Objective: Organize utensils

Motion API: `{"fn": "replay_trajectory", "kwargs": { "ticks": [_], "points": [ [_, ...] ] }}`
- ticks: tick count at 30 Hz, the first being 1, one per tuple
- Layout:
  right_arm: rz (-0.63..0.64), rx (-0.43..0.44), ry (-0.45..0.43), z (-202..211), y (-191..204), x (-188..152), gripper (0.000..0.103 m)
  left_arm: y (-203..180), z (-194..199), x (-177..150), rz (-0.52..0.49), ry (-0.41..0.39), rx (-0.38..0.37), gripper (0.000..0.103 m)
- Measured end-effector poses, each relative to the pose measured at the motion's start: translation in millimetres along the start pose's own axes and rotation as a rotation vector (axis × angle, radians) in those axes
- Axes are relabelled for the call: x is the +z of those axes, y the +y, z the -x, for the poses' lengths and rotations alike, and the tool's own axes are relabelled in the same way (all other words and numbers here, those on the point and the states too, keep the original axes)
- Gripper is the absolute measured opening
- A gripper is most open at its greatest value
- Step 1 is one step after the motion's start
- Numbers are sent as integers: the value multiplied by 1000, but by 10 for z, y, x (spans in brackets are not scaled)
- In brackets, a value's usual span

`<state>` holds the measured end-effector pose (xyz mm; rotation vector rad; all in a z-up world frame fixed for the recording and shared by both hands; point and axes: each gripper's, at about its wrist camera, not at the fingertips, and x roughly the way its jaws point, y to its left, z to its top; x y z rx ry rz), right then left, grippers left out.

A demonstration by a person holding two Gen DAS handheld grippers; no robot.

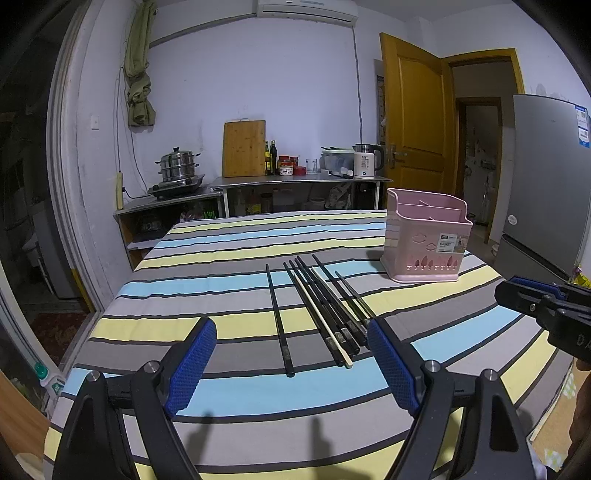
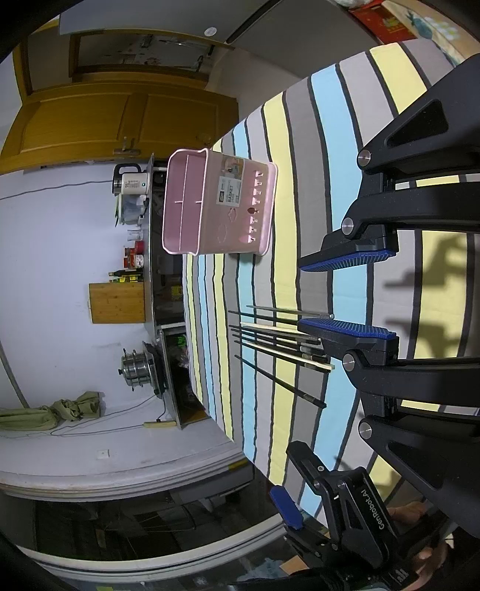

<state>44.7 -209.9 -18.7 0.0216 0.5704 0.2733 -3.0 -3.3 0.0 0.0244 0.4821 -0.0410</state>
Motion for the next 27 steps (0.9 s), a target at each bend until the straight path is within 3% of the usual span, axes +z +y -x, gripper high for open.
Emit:
{"fn": "replay_trajectory", "kwargs": {
  "ticks": [27],
  "points": [
    [1, -2, 27, -112, 14, -29, 27, 44, -95, -40, -4, 20, -6, 84]
  ]
}}
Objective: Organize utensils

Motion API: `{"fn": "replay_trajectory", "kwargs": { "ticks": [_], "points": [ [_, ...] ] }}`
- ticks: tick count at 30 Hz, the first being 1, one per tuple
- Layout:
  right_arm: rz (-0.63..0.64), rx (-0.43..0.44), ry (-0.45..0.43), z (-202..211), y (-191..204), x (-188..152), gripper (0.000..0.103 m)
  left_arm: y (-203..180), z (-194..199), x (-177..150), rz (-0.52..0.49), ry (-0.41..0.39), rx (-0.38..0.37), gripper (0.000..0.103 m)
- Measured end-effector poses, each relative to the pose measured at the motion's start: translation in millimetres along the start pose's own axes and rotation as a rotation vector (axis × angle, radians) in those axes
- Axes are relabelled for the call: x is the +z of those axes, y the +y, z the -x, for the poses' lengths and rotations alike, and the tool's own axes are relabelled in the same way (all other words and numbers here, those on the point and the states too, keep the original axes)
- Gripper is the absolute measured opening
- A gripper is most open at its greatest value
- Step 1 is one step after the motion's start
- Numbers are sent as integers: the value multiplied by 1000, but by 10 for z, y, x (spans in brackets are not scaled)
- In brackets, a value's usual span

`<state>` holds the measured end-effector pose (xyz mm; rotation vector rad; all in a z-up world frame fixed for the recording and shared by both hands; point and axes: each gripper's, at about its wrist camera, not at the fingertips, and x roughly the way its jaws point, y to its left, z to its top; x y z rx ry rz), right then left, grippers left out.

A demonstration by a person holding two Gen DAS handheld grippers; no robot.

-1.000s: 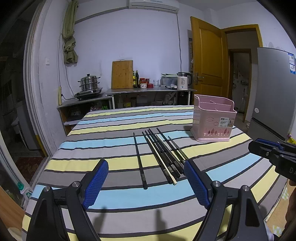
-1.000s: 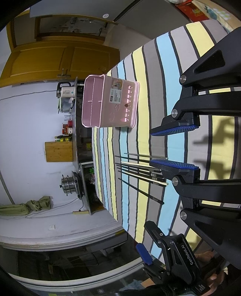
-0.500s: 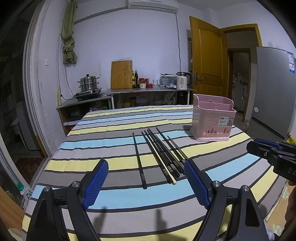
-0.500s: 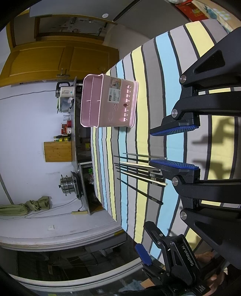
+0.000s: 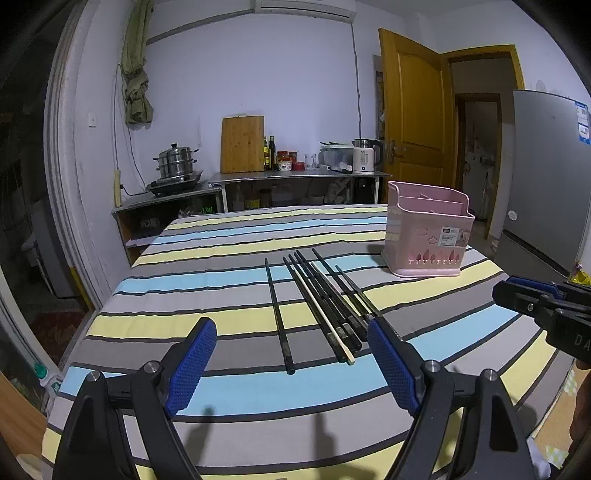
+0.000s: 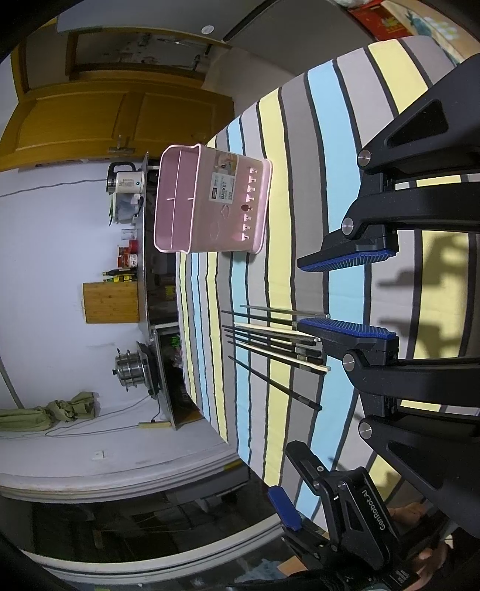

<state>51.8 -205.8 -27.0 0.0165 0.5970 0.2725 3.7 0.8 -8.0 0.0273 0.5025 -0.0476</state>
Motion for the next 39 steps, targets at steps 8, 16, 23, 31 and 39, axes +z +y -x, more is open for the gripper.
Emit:
{"fn": "replay_trajectory", "kwargs": {
  "ticks": [8, 16, 23, 31, 39],
  "points": [
    [0, 2, 17, -75, -12, 17, 27, 32, -89, 8, 3, 19, -5, 84],
    [0, 10, 38, -208, -29, 46, 27, 102, -276, 44, 12, 62, -33, 84],
    [-14, 39, 77, -484, -66, 133, 27, 265, -676, 117, 57, 160, -47, 84],
    [-14, 72, 144, -971, -68, 279, 27, 506, -1333, 217, 93, 309, -52, 70],
    [4, 85, 225, -1542, -15, 471, 27, 652, -1911, 297, 143, 418, -84, 58]
  ]
}}
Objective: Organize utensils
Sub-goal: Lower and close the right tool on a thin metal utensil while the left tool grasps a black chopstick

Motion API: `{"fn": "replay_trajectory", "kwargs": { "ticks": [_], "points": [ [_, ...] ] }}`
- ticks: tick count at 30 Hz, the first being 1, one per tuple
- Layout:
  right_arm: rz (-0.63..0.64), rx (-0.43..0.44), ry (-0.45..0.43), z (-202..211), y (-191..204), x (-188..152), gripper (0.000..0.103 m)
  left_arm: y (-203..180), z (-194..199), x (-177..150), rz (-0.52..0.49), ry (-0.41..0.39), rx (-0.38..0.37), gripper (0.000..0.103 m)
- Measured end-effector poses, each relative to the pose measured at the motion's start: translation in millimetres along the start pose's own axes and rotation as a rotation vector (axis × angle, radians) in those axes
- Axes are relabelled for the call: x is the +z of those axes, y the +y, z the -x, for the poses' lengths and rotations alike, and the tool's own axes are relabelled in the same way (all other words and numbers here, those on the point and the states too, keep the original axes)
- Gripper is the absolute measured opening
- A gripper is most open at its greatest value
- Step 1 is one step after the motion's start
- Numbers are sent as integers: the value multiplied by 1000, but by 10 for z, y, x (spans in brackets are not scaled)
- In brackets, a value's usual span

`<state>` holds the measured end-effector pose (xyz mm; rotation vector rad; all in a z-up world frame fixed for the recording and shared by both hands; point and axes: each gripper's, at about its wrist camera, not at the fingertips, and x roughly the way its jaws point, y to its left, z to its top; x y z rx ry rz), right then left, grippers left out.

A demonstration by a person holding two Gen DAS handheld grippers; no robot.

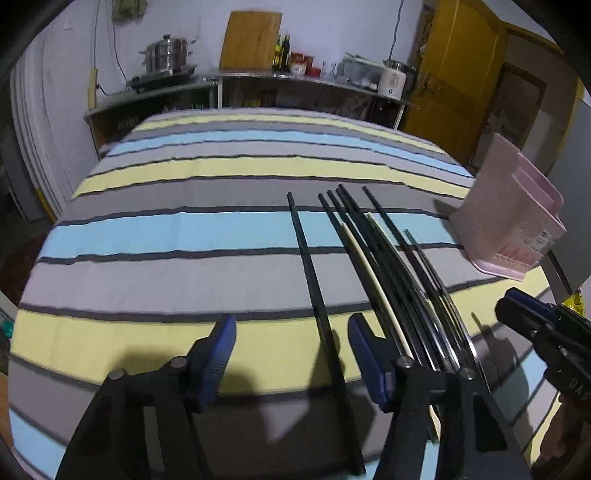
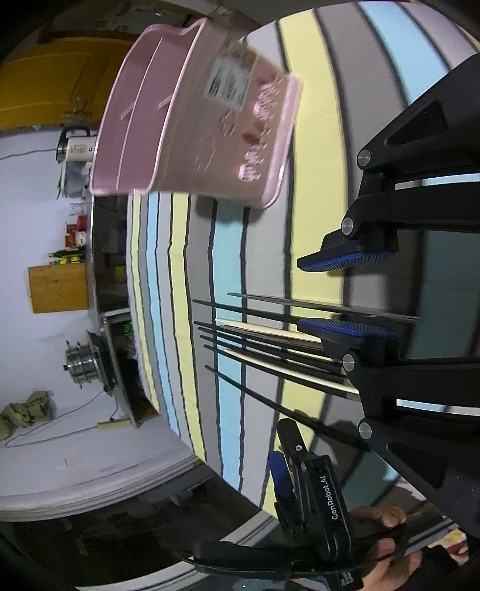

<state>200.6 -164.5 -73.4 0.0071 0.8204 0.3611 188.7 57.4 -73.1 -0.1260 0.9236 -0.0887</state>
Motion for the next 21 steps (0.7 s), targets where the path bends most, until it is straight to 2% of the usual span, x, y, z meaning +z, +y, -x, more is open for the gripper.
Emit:
{"fn": "replay_trajectory", "kwargs": {
  "ticks": [6, 11, 16, 21],
  "points": [
    [20, -8, 67, -396, 16, 170, 27, 36, -234, 221, 5, 32, -11, 48],
    [7, -15, 93, -592, -5, 267, 26, 3, -336, 339, -17, 42, -14, 47],
    [6, -27, 114, -732, -10, 308, 21, -45, -407, 407, -41, 40, 14, 46],
    [28, -54, 123, -812, 40, 387, 20, -152, -474, 450, -105, 37, 89, 40]
  ]
}}
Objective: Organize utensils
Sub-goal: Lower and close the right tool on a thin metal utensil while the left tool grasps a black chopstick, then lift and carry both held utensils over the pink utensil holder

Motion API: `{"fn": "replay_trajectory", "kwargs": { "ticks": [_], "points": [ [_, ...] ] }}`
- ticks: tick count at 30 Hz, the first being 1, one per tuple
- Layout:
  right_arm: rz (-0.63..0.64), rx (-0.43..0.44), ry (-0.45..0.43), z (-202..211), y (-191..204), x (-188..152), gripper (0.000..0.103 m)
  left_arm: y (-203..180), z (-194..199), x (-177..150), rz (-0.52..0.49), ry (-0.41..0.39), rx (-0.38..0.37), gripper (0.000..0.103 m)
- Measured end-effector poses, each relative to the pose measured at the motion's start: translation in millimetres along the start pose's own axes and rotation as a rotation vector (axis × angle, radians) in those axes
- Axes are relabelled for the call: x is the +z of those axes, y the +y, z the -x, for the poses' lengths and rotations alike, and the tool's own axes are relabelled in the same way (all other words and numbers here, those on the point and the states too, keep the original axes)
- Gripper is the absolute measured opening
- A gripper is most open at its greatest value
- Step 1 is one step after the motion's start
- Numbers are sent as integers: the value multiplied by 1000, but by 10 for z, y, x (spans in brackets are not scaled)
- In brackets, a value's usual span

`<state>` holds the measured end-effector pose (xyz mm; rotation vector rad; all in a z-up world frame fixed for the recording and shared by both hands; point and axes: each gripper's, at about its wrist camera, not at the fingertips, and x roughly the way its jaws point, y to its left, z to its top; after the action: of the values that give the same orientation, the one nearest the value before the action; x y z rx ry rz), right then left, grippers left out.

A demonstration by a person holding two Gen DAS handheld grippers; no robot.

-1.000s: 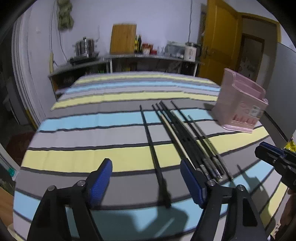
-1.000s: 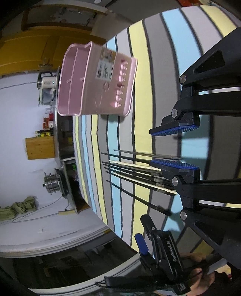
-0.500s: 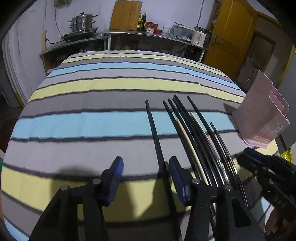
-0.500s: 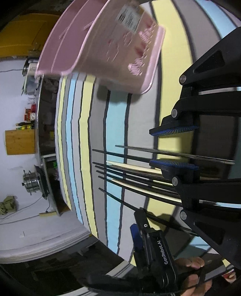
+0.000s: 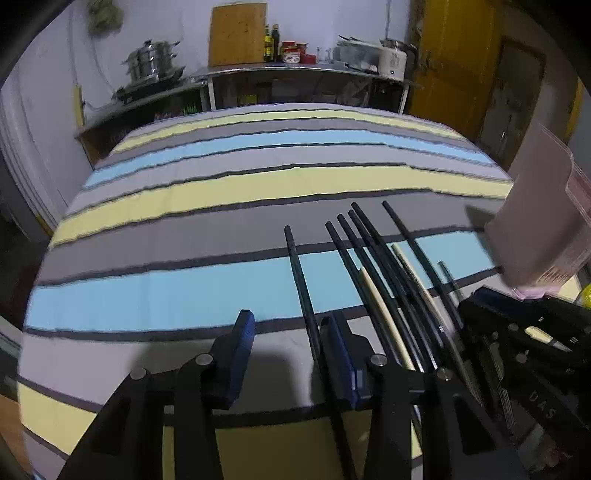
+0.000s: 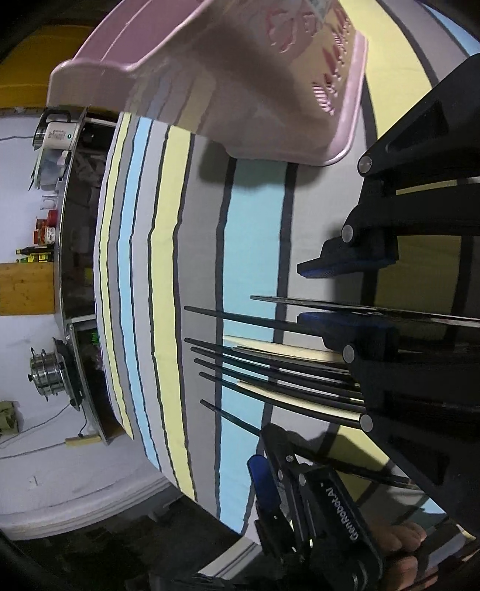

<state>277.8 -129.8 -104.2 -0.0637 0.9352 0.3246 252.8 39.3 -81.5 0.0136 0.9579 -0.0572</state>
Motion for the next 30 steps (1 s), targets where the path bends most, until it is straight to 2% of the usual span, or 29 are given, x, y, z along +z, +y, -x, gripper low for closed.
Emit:
{"fn": "replay_trajectory", "kwargs": {
  "ticks": [2, 4, 6, 13, 19, 30],
  "points": [
    [15, -19, 2, -32, 40, 27, 16, -32, -7, 21, -9, -2, -3, 31],
    [24, -25, 8, -50, 62, 50, 9, -57, -18, 44, -21, -2, 6, 13],
    [28, -20, 15, -59, 74, 70, 6, -56, -28, 66, -19, 3, 2, 8],
    [-1, 23, -10, 103, 20, 78, 5, 69, 118, 110, 41, -9, -78, 6],
    [-14, 53, -66, 402, 10, 120, 5, 124, 556, 153, 48, -78, -148, 5],
    [-44, 104, -176, 1047, -52, 139, 5, 123, 1357, 178, 26, -181, -202, 5]
  ]
}}
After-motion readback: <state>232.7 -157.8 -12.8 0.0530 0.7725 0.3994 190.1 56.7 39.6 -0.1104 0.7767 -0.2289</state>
